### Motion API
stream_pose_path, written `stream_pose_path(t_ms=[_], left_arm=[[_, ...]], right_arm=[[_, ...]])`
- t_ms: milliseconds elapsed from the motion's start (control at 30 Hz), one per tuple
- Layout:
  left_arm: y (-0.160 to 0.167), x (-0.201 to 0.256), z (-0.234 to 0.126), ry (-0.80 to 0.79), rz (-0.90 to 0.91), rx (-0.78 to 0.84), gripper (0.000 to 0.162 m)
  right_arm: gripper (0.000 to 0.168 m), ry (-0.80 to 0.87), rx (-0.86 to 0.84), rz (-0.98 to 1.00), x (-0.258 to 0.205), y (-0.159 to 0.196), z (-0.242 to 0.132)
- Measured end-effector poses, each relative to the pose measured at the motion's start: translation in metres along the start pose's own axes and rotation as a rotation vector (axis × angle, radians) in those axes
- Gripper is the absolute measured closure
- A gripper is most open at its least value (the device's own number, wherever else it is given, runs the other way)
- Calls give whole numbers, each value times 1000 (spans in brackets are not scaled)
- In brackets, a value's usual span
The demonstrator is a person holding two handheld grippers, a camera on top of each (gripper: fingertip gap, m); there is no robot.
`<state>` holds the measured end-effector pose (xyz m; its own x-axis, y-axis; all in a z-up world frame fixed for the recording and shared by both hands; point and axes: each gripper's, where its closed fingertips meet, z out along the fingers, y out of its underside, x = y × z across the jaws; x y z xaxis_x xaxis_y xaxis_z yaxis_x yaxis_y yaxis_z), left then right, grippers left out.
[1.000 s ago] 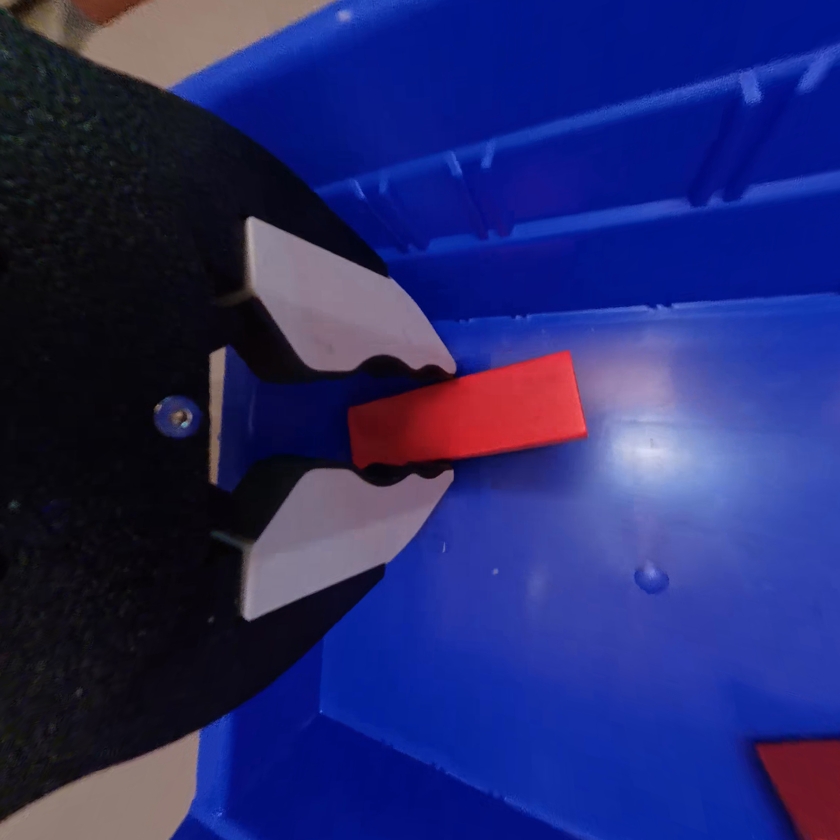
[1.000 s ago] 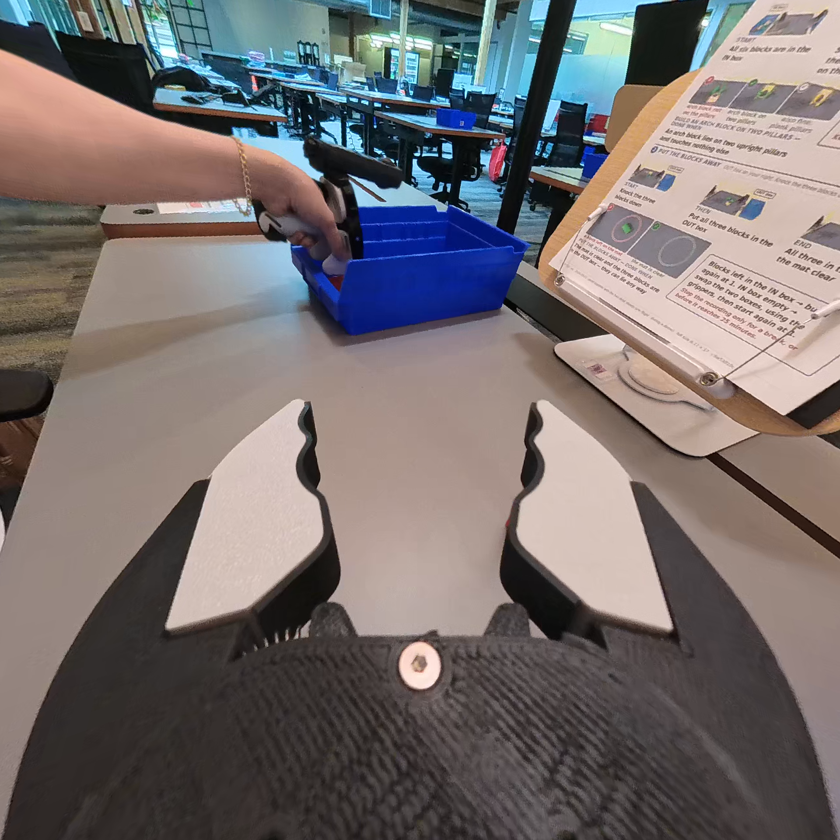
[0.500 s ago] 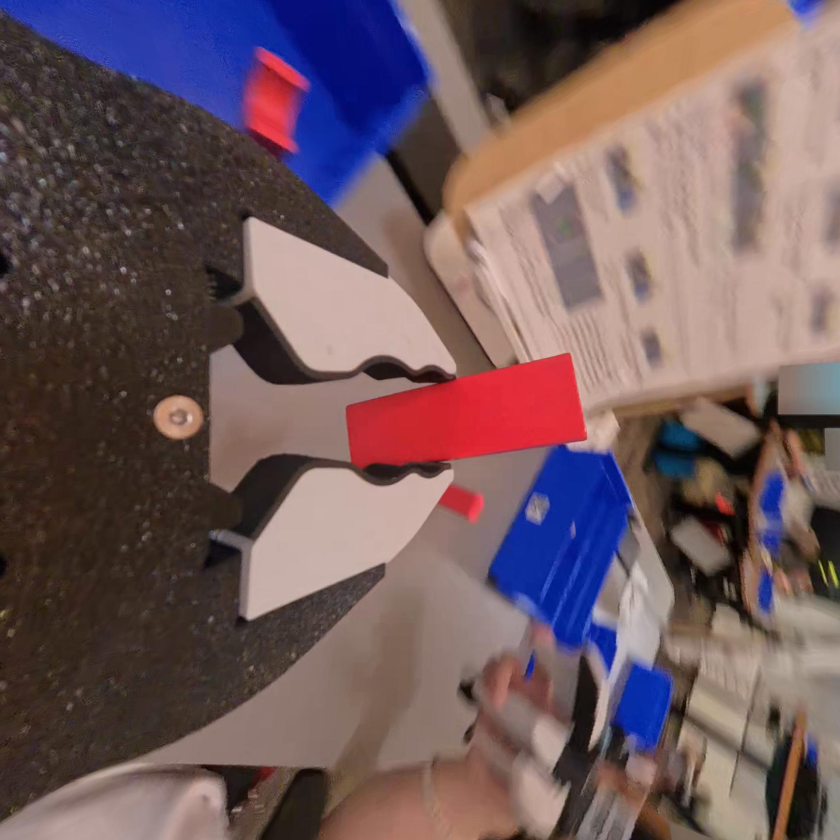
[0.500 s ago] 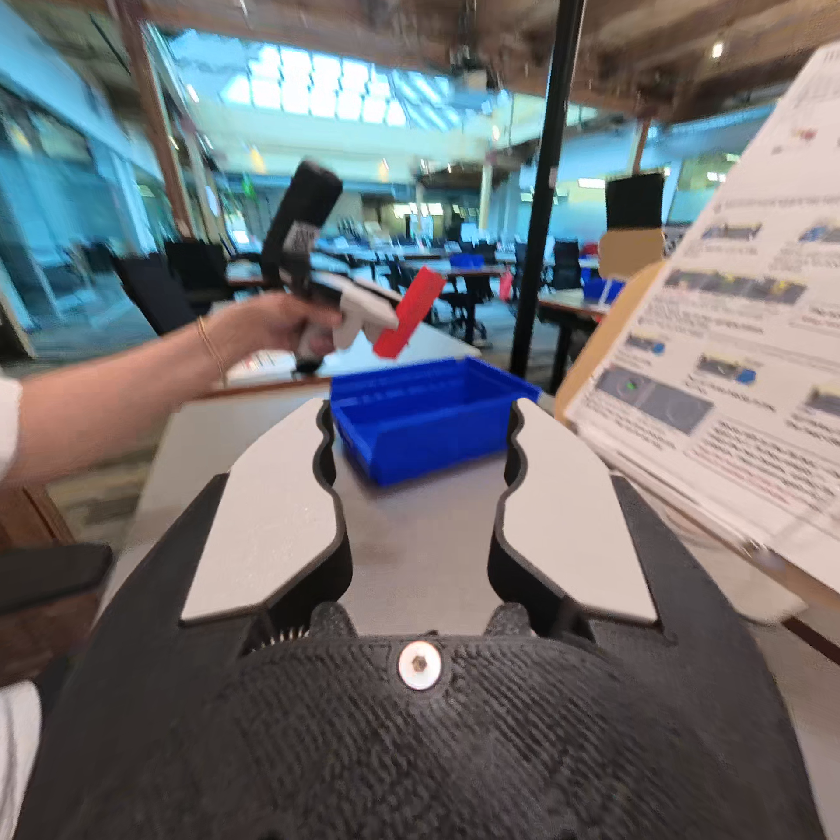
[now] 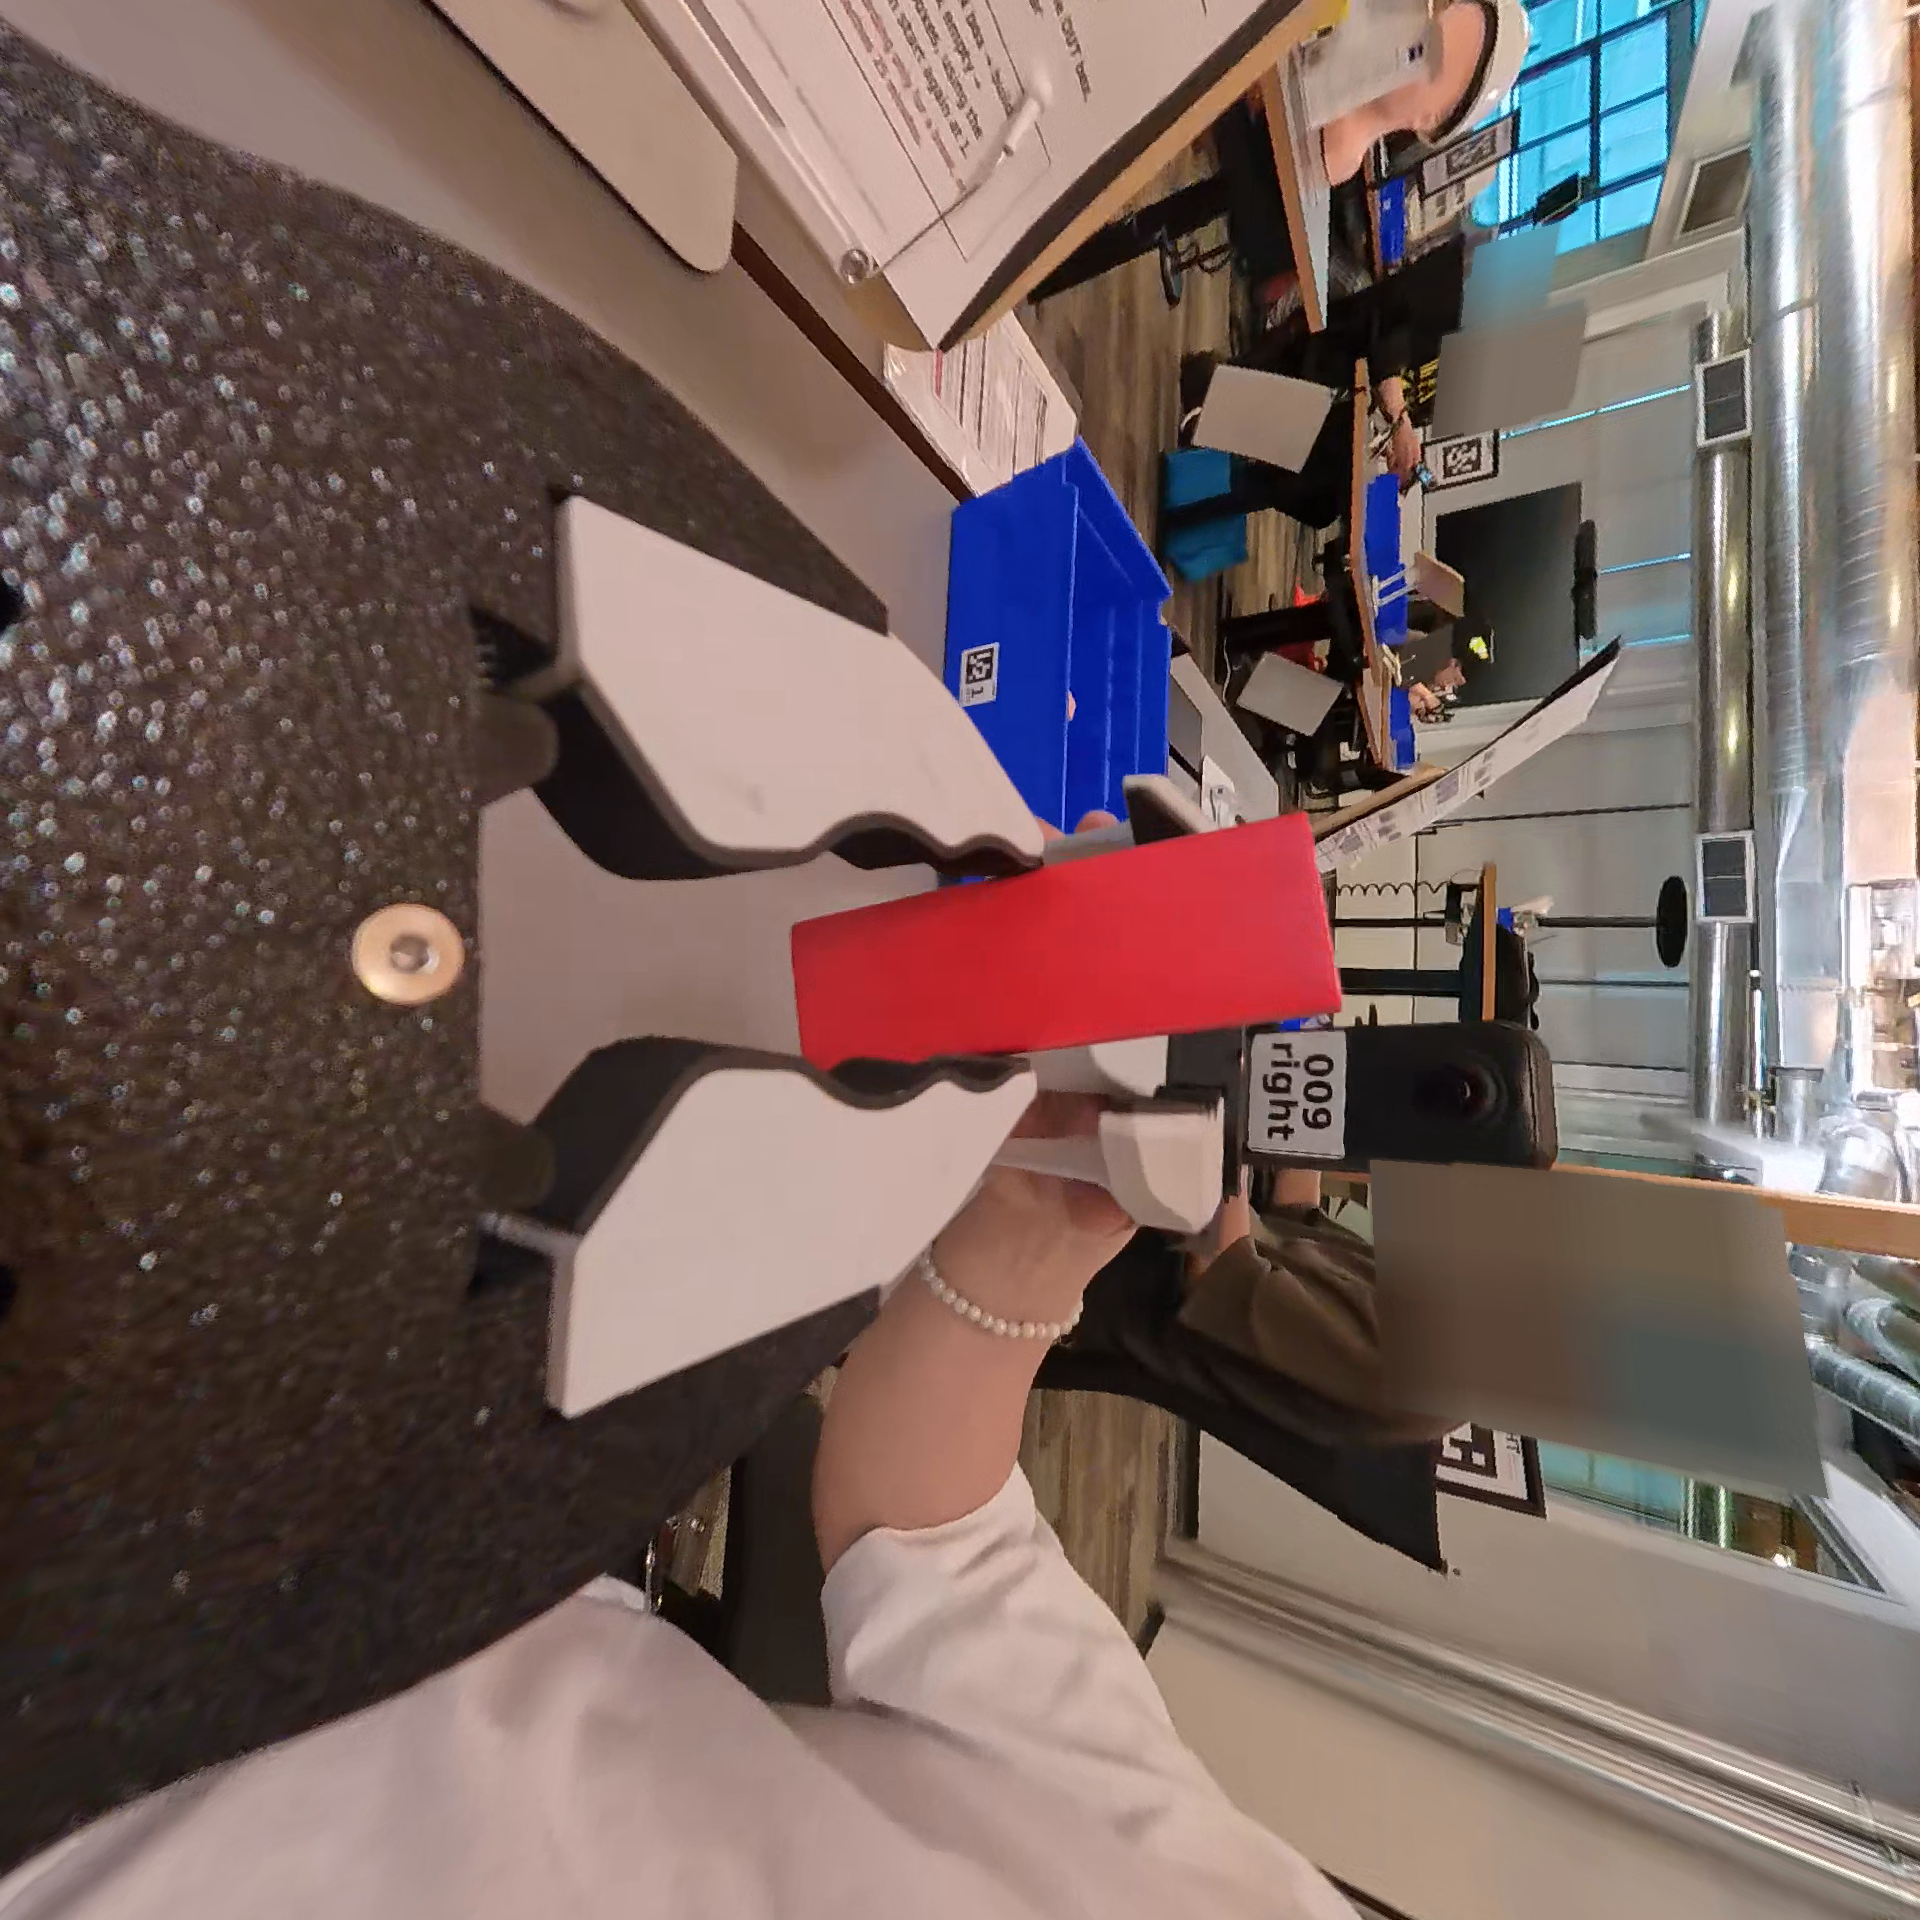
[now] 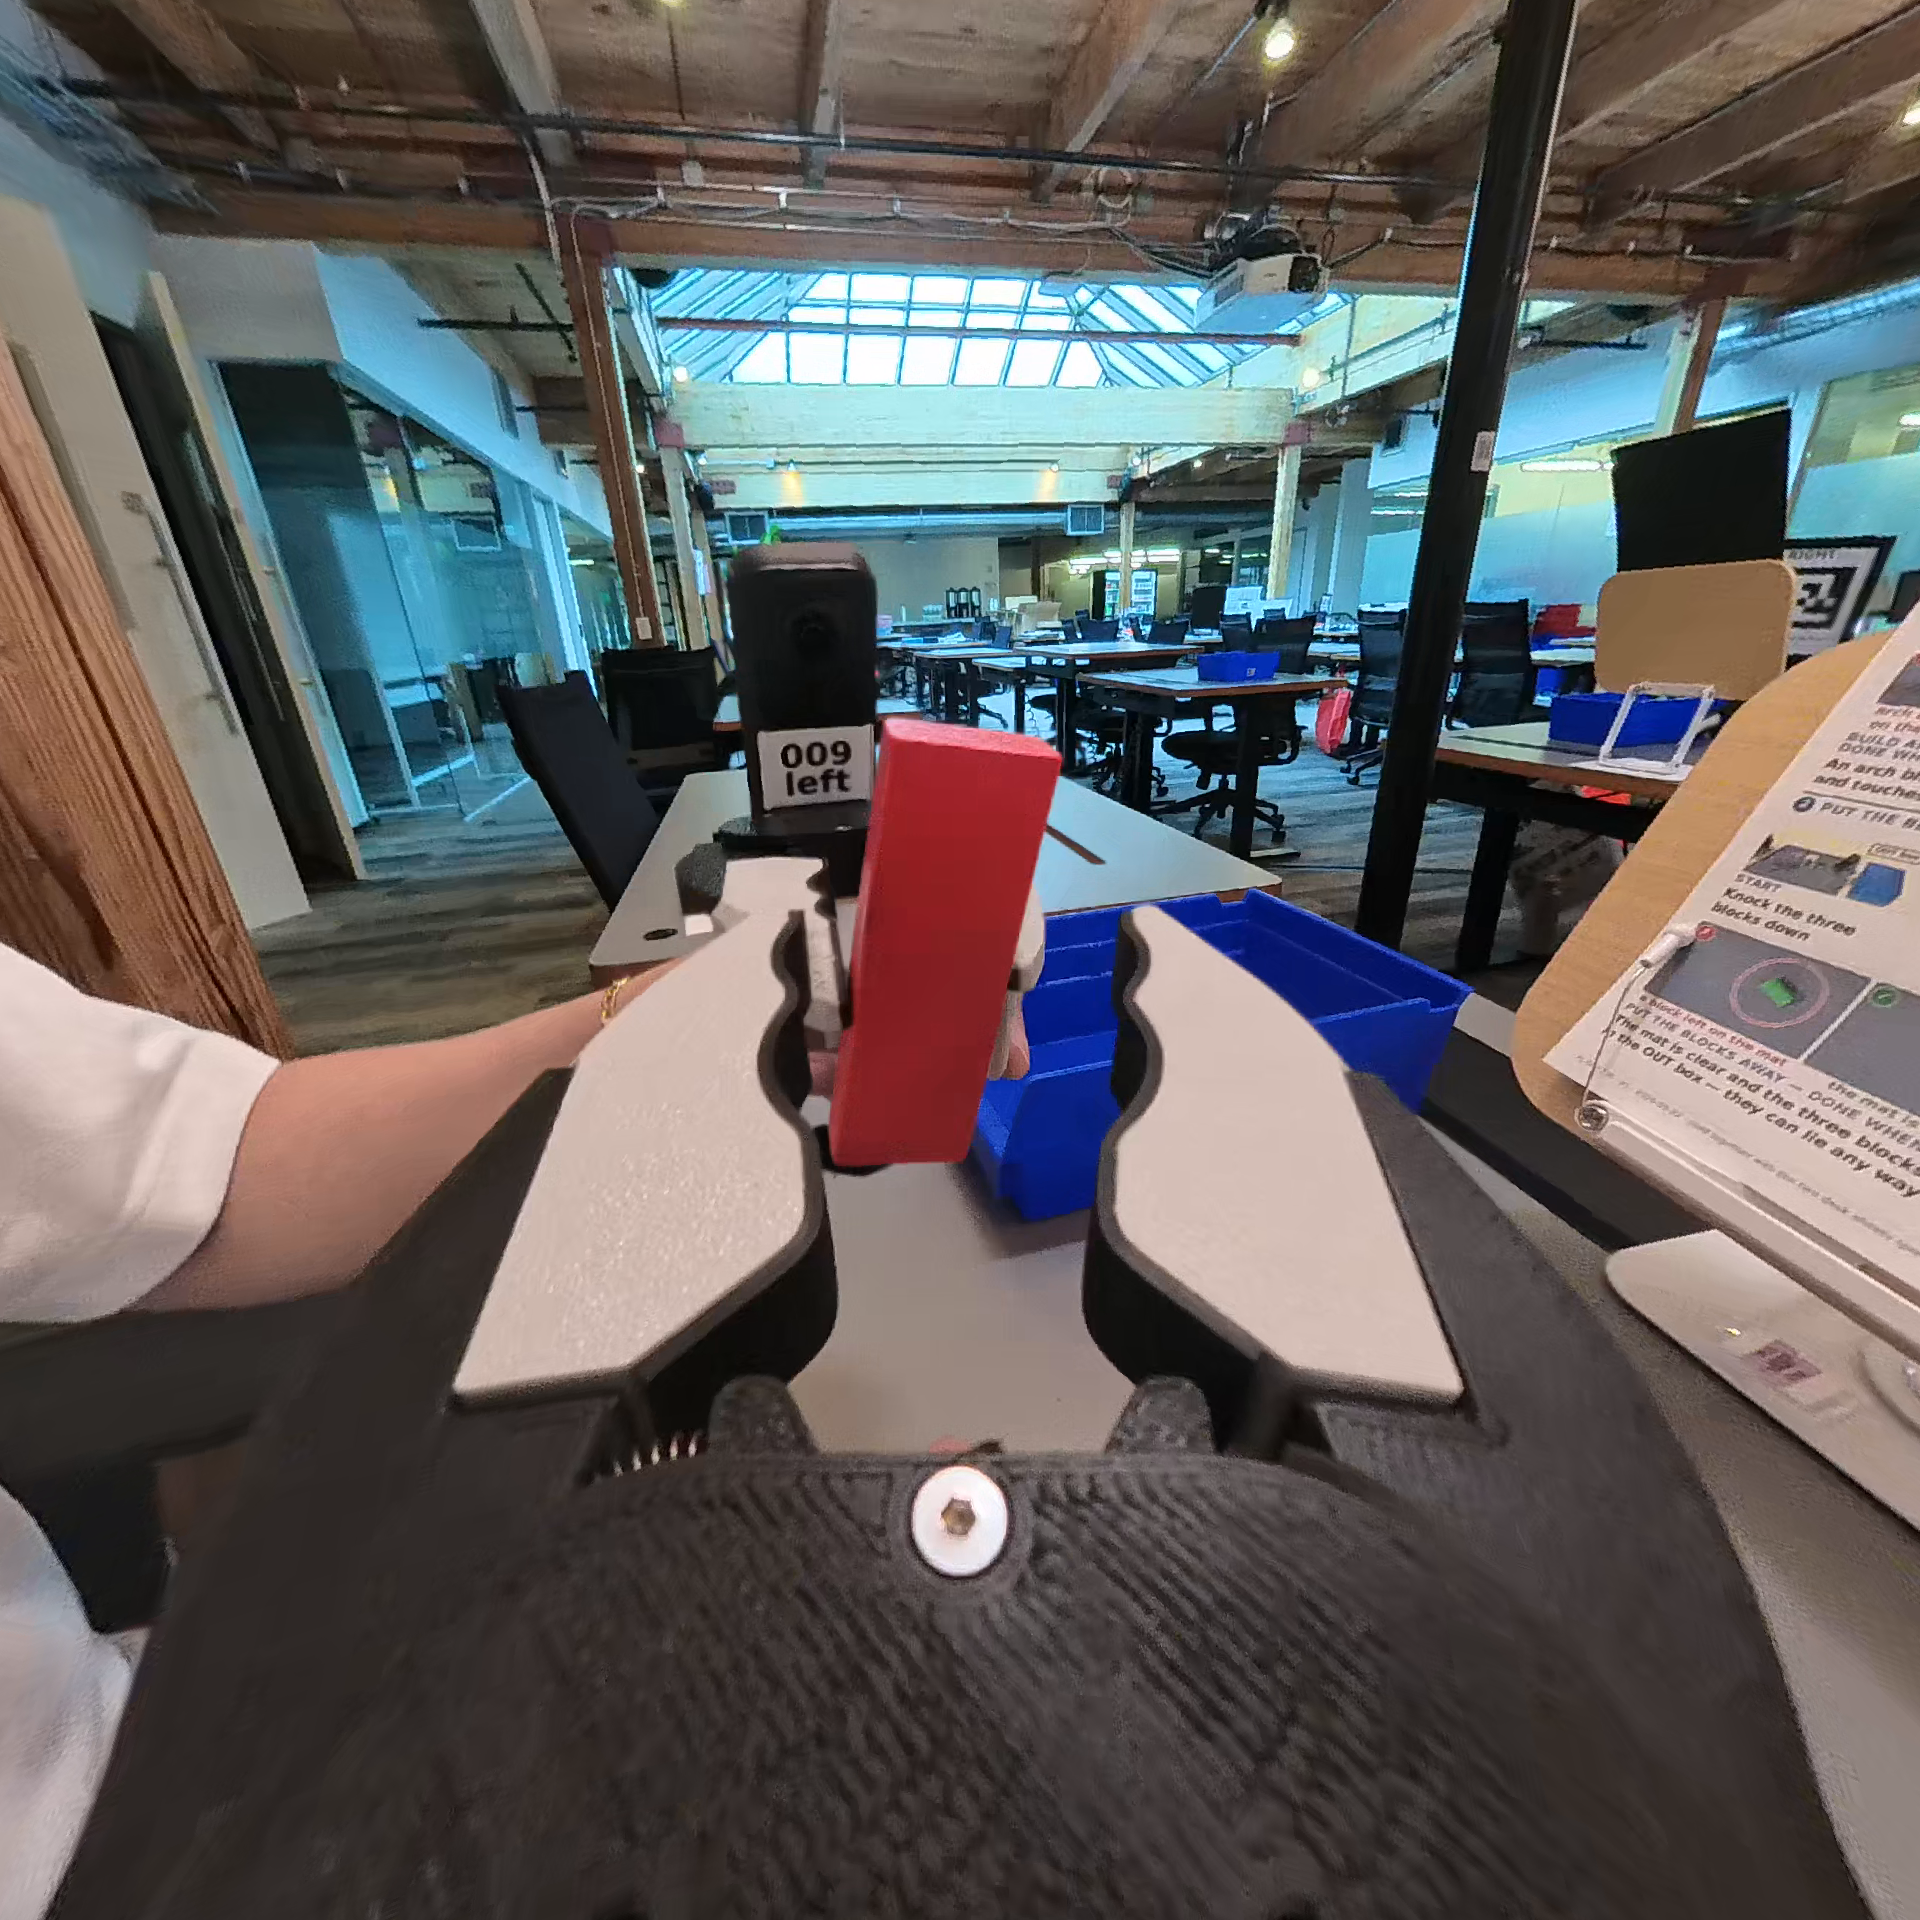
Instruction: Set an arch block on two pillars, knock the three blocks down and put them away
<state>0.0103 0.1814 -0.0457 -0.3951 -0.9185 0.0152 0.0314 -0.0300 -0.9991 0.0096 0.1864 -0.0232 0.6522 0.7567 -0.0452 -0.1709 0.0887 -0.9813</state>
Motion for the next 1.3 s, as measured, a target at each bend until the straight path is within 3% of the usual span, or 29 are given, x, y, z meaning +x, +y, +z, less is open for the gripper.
stream_pose_path(t_ms=[267,500,733,1067,1300], left_arm=[[11,3,4,-14,23,-39,129],[19,4,0,-55,68,-70,130],[-23,8,-17,-14,38,66,107],[-10,14,2,62,53,-75,112],[-1,16,9,74,53,-116,129]], right_arm=[[135,-36,-24,18,-5,11,4],[136,-44,-69,-46,-9,20,6],[136,-88,-102,-59,-13,27,-3],[136,-107,-143,-121,-20,36,-5],[136,-100,-179,-148,-18,42,-7]])
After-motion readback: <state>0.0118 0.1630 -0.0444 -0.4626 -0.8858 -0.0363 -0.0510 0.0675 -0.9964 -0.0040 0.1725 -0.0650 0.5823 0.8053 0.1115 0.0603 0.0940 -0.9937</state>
